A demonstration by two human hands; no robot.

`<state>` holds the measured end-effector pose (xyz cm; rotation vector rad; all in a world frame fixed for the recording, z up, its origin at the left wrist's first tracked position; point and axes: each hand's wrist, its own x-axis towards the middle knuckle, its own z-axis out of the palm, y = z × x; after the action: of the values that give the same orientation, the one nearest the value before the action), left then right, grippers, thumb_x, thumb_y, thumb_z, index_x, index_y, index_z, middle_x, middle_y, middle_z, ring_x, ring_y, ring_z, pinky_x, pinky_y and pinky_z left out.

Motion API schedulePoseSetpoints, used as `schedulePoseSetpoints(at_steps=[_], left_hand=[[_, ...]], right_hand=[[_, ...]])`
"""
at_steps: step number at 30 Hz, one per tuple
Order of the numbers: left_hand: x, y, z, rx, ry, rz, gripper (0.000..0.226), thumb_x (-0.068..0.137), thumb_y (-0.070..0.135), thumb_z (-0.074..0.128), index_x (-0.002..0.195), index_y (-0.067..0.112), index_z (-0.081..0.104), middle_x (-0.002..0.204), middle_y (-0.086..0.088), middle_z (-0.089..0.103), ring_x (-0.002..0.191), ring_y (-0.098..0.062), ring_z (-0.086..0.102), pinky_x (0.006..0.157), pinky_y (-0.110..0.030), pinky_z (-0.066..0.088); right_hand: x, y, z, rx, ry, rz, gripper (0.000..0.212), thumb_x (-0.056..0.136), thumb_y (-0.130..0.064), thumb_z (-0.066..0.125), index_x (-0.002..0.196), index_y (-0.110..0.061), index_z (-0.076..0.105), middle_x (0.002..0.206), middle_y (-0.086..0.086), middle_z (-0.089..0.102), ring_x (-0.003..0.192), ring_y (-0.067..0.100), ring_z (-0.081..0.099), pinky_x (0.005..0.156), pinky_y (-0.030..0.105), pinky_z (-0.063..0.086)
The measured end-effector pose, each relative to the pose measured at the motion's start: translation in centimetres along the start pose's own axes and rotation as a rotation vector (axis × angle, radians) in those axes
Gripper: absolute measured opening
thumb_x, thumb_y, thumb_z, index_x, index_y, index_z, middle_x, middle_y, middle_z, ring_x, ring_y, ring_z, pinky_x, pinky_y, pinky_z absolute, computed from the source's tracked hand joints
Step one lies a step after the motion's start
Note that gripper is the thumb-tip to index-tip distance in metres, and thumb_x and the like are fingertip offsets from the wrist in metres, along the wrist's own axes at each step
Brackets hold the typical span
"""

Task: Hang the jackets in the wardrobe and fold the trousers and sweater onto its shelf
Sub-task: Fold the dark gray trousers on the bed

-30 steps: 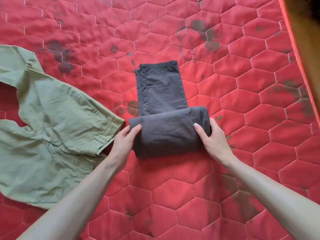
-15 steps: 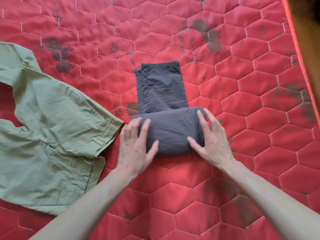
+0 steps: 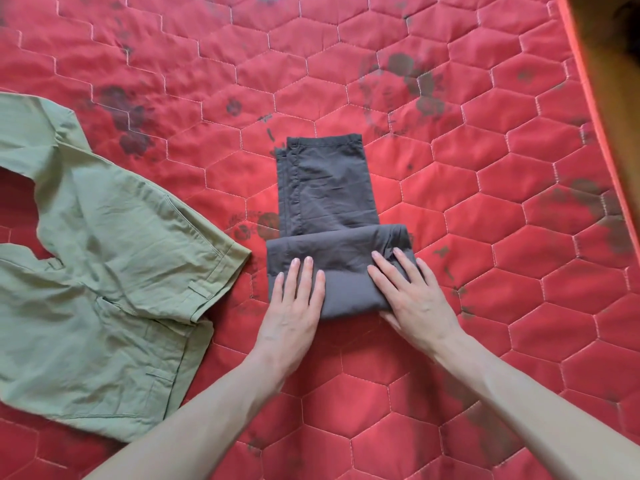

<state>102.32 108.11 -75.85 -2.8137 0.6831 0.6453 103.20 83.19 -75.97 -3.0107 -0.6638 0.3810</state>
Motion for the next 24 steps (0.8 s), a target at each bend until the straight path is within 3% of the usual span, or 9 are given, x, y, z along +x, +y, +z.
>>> schedulePoseSetpoints(at_steps=[2, 5, 8, 11, 14, 16, 19, 21, 24], left_hand=[[0.1, -0.6, -1.4, -0.065, -0.089, 0.034, 0.078, 0.087, 0.008, 0.019, 0.165, 0.003, 0.007, 0.171, -0.027, -0.003, 0.159, -0.046, 0.000, 0.128, -0.054, 0.014], [0.0, -1.5, -4.1, -0.232, -0.105, 0.035, 0.076, 0.086, 0.011, 0.047, 0.159, 0.009, 0.029, 0.169, -0.017, 0.024, 0.157, -0.033, 0.022, 0.126, -0.039, 0.022], [-0.1, -3.0, -6.3, -0.434, -0.103, 0.065, 0.058, 0.079, 0.022, 0.050, 0.137, 0.023, 0.057, 0.136, -0.004, 0.065, 0.127, -0.028, 0.059, 0.105, -0.037, 0.046], [-0.5, -5.2, -8.2, -0.669, -0.279, 0.058, 0.054, 0.067, 0.034, 0.049, 0.116, 0.031, 0.071, 0.097, 0.003, 0.076, 0.092, -0.020, 0.069, 0.080, -0.031, 0.052], [-0.7, -7.6, -8.0, -1.020, -0.398, -0.022, 0.029, 0.066, 0.032, 0.058, 0.089, 0.026, 0.074, 0.069, 0.009, 0.066, 0.064, -0.007, 0.058, 0.066, -0.027, 0.046], [-0.7, -9.0, -6.9, -1.255, -0.423, -0.081, 0.032, 0.072, 0.032, 0.067, 0.096, 0.014, 0.077, 0.080, 0.004, 0.068, 0.076, -0.009, 0.060, 0.075, -0.032, 0.047], [-0.5, -10.1, -4.2, -1.581, -0.362, -0.170, 0.035, 0.088, 0.025, 0.079, 0.114, 0.002, 0.075, 0.107, -0.008, 0.077, 0.097, -0.012, 0.067, 0.091, -0.031, 0.055], [-0.2, -9.7, -2.7, -1.709, -0.241, -0.299, 0.022, 0.097, 0.018, 0.073, 0.116, 0.007, 0.075, 0.114, -0.008, 0.078, 0.099, -0.011, 0.071, 0.087, -0.026, 0.060], [1.2, -8.2, -1.1, -1.776, -0.051, -0.520, 0.012, 0.102, 0.016, 0.065, 0.108, 0.013, 0.075, 0.102, 0.003, 0.081, 0.093, -0.008, 0.070, 0.074, -0.021, 0.057]], right_hand=[[0.1, 0.6, -0.6, 0.026, 0.051, -0.032, 0.071, 0.076, -0.033, 0.087, 0.140, -0.016, 0.064, 0.154, 0.005, 0.055, 0.141, 0.039, 0.052, 0.115, 0.059, 0.042], [-0.1, 1.4, -1.7, 0.104, 0.123, -0.096, 0.055, 0.076, -0.024, 0.088, 0.128, -0.013, 0.071, 0.137, 0.002, 0.069, 0.137, 0.033, 0.058, 0.113, 0.067, 0.040], [-0.5, 2.0, -3.3, 0.227, 0.143, -0.163, 0.038, 0.078, -0.017, 0.088, 0.113, -0.013, 0.073, 0.110, -0.001, 0.077, 0.120, 0.021, 0.071, 0.109, 0.065, 0.044], [-0.8, 2.8, -5.1, 0.392, -0.041, -0.180, 0.014, 0.094, -0.033, 0.068, 0.101, -0.022, 0.066, 0.083, -0.010, 0.068, 0.083, 0.014, 0.066, 0.108, 0.047, 0.049], [-0.8, 3.4, -6.9, 0.555, -0.196, -0.092, 0.021, 0.096, -0.049, 0.053, 0.091, -0.030, 0.058, 0.068, -0.007, 0.055, 0.065, 0.014, 0.050, 0.073, 0.035, 0.050], [-0.4, 3.7, -7.8, 0.670, -0.188, -0.027, 0.017, 0.094, -0.048, 0.063, 0.093, -0.031, 0.066, 0.065, -0.006, 0.060, 0.060, 0.015, 0.054, 0.059, 0.030, 0.045], [0.9, 3.9, -8.1, 0.672, -0.145, 0.059, 0.016, 0.094, -0.045, 0.071, 0.099, -0.029, 0.072, 0.072, -0.007, 0.069, 0.068, 0.015, 0.064, 0.067, 0.038, 0.051], [2.4, 3.7, -7.9, 0.638, -0.094, 0.125, 0.020, 0.093, -0.048, 0.070, 0.103, -0.030, 0.072, 0.081, -0.009, 0.073, 0.077, 0.018, 0.069, 0.074, 0.043, 0.054], [4.8, 3.3, -6.8, 0.585, 0.020, 0.222, 0.021, 0.094, -0.047, 0.070, 0.108, -0.031, 0.070, 0.093, -0.010, 0.076, 0.087, 0.017, 0.071, 0.079, 0.042, 0.056]])
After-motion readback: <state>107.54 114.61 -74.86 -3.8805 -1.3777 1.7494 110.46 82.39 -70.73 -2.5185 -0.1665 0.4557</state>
